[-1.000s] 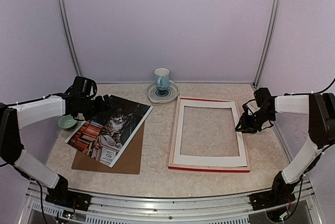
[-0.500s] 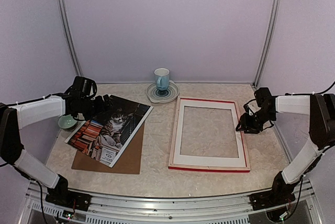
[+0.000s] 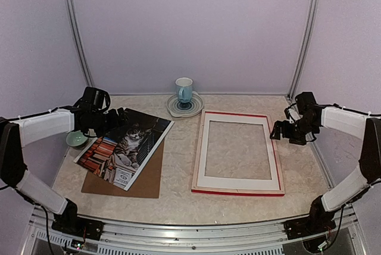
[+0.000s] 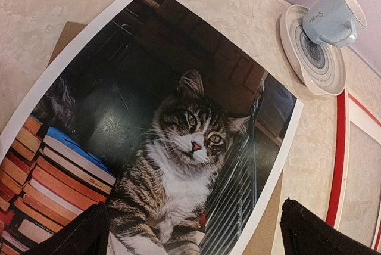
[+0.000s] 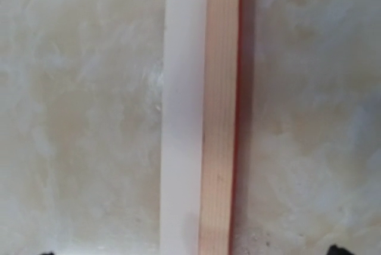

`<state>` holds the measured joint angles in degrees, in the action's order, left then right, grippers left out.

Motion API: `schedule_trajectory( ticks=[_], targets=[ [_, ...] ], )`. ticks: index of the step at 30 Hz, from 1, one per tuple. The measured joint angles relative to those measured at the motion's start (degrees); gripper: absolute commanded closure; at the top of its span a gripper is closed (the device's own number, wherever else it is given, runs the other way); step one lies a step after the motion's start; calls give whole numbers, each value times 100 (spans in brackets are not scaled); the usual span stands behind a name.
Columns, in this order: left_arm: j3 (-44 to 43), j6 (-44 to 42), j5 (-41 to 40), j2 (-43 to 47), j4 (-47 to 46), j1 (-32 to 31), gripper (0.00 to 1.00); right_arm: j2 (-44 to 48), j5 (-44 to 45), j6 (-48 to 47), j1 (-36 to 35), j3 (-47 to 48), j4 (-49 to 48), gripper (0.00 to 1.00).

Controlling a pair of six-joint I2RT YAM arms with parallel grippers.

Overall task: Put the photo into the frame
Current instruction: Adjust the backboard at the center of the board.

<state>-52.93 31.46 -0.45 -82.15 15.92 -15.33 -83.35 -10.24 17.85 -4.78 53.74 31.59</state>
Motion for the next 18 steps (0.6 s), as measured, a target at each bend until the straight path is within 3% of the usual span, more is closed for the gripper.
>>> schedule_trajectory(
  ticks=[9,18],
  targets=[
    [0,-2,-9,0,0,-2,1,647,234,-4,0,0,-46,1],
    [0,-13,-225,0,4,-81,1,1947,599,-114,-33,-85,-380,1]
  ],
)
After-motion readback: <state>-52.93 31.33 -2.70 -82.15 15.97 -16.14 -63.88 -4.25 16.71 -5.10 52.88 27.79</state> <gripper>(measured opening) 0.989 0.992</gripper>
